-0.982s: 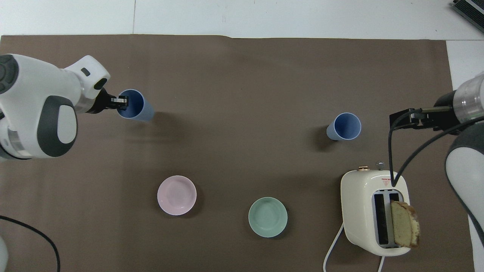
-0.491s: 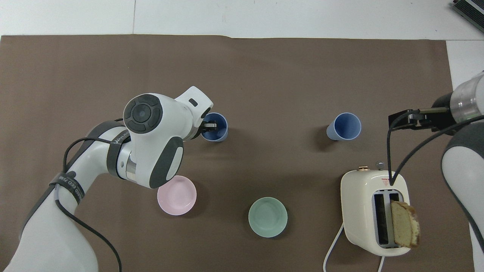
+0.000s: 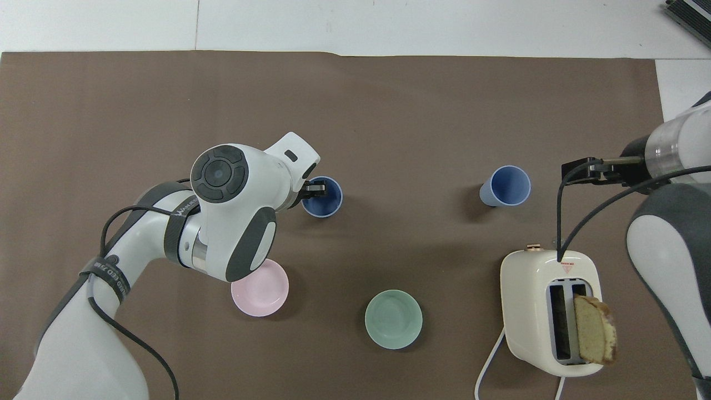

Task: Stack blue cups with both arms
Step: 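Set the cup down with the left gripper while the right gripper reaches out, then grasp the second blue cup with the right gripper, then carry the held blue cup with the right gripper over the center cup, then lower the held cup into the center blue cup and open the right gripper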

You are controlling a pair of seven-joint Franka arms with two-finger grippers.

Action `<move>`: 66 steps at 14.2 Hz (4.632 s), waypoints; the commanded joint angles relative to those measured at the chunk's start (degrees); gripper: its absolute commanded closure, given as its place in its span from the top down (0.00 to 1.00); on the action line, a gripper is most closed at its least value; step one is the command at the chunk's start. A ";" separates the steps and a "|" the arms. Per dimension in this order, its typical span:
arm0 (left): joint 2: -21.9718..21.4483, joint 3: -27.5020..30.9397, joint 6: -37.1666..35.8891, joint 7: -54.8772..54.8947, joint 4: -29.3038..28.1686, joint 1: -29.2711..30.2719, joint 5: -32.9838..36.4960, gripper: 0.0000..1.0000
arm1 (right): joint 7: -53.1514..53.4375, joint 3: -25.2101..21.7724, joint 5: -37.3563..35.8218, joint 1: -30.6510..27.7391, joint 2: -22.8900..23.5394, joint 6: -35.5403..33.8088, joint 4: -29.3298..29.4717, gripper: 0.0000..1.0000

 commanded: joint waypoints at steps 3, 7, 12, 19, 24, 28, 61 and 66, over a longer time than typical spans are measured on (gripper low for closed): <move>-6.05 1.60 -3.58 1.41 0.05 3.77 6.46 1.00 | -1.21 0.37 0.78 -0.08 3.38 8.46 -5.46 1.00; -13.34 1.69 -13.41 13.78 0.14 11.33 6.92 1.00 | -0.77 0.46 0.69 0.01 7.61 15.93 -7.48 1.00; -13.98 1.78 -26.94 23.72 10.56 19.33 7.01 1.00 | -0.86 0.37 0.69 0.36 12.44 22.09 -10.11 1.00; -10.73 1.95 -42.17 31.04 26.05 27.08 7.45 1.00 | -0.24 0.37 0.61 0.54 13.68 23.77 -11.88 0.00; -11.77 2.04 -42.71 30.78 25.02 27.43 6.92 1.00 | -0.42 0.55 0.34 1.42 15.18 18.16 -5.73 0.00; -15.73 1.87 -42.00 30.42 18.68 27.52 7.01 1.00 | -0.42 1.08 0.78 1.51 12.37 8.94 -0.38 0.00; -16.87 1.78 -42.53 27.87 17.36 27.43 9.30 1.00 | 43.00 5.03 -6.07 30.86 25.64 8.39 19.06 0.00; -16.87 1.78 -42.53 27.87 17.36 27.43 9.30 1.00 | 43.18 5.12 -6.16 31.04 25.72 9.18 18.09 0.00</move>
